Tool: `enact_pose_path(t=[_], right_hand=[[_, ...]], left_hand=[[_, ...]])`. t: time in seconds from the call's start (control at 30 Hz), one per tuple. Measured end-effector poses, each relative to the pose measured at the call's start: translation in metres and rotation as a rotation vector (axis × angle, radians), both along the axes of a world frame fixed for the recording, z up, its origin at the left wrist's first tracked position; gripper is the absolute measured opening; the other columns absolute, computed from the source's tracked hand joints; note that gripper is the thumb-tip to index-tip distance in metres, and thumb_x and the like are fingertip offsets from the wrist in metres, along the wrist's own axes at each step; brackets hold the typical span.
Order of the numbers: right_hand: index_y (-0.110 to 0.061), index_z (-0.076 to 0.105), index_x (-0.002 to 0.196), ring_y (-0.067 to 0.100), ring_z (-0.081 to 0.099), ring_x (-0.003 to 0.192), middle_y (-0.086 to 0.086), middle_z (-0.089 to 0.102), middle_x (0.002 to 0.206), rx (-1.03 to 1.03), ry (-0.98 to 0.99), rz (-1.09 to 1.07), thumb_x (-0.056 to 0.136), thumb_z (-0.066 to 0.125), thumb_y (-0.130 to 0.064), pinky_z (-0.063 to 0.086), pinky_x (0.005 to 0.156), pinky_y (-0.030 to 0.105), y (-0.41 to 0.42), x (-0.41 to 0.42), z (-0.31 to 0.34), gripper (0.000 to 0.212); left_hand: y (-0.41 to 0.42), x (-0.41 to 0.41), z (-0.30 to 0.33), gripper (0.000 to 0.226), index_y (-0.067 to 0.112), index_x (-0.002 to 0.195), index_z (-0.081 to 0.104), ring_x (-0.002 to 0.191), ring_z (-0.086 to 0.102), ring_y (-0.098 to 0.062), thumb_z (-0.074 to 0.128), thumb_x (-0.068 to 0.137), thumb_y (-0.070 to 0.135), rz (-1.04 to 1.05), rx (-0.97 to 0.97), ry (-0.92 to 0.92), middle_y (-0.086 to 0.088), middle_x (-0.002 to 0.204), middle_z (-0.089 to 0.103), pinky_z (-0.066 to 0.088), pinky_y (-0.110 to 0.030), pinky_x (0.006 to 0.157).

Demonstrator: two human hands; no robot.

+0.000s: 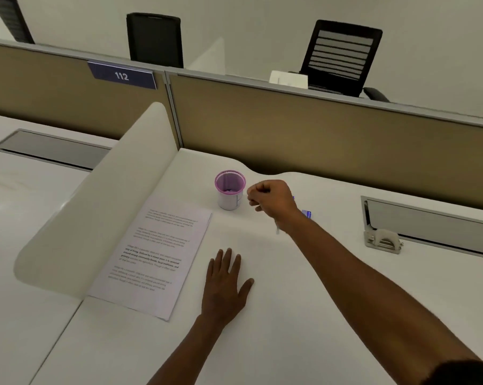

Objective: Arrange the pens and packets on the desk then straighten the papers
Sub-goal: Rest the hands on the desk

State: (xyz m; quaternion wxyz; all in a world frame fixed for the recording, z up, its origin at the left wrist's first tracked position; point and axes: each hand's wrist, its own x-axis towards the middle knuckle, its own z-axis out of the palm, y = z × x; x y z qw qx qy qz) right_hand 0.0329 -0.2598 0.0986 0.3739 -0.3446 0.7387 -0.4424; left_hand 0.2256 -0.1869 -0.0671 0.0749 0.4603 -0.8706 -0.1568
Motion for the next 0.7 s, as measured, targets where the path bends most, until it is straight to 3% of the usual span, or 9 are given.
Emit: enact_pose_path(t=[0.07, 0.17, 0.4, 0.5, 0.6, 0.7], right_hand=[[-0.005, 0.074, 0.078, 0.02, 0.069, 0.071, 0.012, 0.074, 0.081, -0.012, 0.098, 0.039, 0.083, 0.069, -0.008, 0.059, 0.068, 0.036, -0.037, 0.003, 0.01, 0.007], [-0.002, 0.073, 0.075, 0.02, 0.065, 0.071, 0.012, 0.074, 0.081, 0.035, 0.332, 0.091, 0.081, 0.066, -0.007, 0.057, 0.067, 0.034, -0.075, 0.008, 0.009, 0.011], [-0.012, 0.078, 0.085, 0.027, 0.068, 0.088, 0.009, 0.076, 0.09, 0.147, 0.687, 0.246, 0.083, 0.064, -0.01, 0.052, 0.071, 0.027, -0.107, 0.012, -0.019, 0.015], [-0.016, 0.08, 0.087, 0.027, 0.068, 0.085, 0.007, 0.076, 0.089, 0.144, 0.767, 0.25, 0.08, 0.068, -0.016, 0.054, 0.07, 0.03, -0.109, 0.012, -0.025, 0.014], [-0.016, 0.076, 0.08, 0.023, 0.067, 0.075, 0.003, 0.074, 0.08, 0.1, 0.803, 0.193, 0.077, 0.073, -0.025, 0.045, 0.061, 0.025, -0.108, 0.012, -0.027, 0.01], [-0.016, 0.077, 0.093, 0.025, 0.067, 0.089, 0.005, 0.075, 0.097, 0.052, 0.765, 0.239, 0.084, 0.065, -0.021, 0.05, 0.071, 0.027, -0.099, 0.015, -0.032, 0.016]], left_hand=[[0.001, 0.002, -0.004, 0.072, 0.02, 0.156, 0.022, 0.153, -0.004, -0.02, 0.024, 0.098, 0.063, -0.01, -0.014, 0.012, -0.004, 0.165, 0.008, -0.002, -0.038, 0.124], [0.002, 0.004, -0.01, 0.07, 0.021, 0.156, 0.019, 0.153, -0.007, -0.018, 0.024, 0.099, 0.062, -0.011, -0.027, 0.015, -0.002, 0.166, 0.006, 0.002, -0.041, 0.125], [-0.001, 0.003, -0.011, 0.07, 0.023, 0.156, 0.021, 0.153, -0.006, -0.017, 0.022, 0.098, 0.063, 0.007, -0.02, 0.017, 0.0, 0.166, 0.006, 0.004, -0.041, 0.121], [-0.001, 0.002, -0.012, 0.07, 0.021, 0.155, 0.023, 0.153, -0.005, -0.018, 0.024, 0.098, 0.062, 0.011, -0.03, 0.02, -0.001, 0.165, 0.008, 0.005, -0.041, 0.122], [-0.001, 0.001, -0.013, 0.07, 0.022, 0.155, 0.023, 0.153, -0.005, -0.017, 0.024, 0.098, 0.062, 0.012, -0.027, 0.022, -0.001, 0.165, 0.008, 0.006, -0.042, 0.122], [-0.001, 0.002, -0.016, 0.071, 0.023, 0.156, 0.02, 0.153, -0.008, -0.016, 0.022, 0.098, 0.063, 0.019, -0.019, 0.009, 0.0, 0.166, 0.006, 0.005, -0.042, 0.123]])
